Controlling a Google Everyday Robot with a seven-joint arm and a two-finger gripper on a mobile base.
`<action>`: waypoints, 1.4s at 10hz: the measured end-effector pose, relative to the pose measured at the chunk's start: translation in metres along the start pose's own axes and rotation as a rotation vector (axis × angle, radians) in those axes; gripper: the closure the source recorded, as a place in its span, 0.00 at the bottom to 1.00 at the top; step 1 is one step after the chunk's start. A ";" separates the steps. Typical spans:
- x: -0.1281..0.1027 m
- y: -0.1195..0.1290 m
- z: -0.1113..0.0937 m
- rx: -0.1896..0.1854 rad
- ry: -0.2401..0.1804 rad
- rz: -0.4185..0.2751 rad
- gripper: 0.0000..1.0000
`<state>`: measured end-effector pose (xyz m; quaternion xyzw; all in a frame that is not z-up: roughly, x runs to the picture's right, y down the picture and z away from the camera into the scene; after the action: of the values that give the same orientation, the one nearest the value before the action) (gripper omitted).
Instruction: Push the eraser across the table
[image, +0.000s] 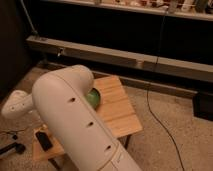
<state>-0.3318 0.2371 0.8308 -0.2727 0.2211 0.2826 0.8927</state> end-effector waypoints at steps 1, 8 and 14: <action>0.001 0.000 0.002 0.000 0.005 -0.002 1.00; 0.002 0.000 0.013 -0.019 0.025 -0.008 1.00; -0.003 0.016 0.011 -0.044 0.030 -0.051 1.00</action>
<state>-0.3415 0.2536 0.8347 -0.3021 0.2213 0.2603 0.8899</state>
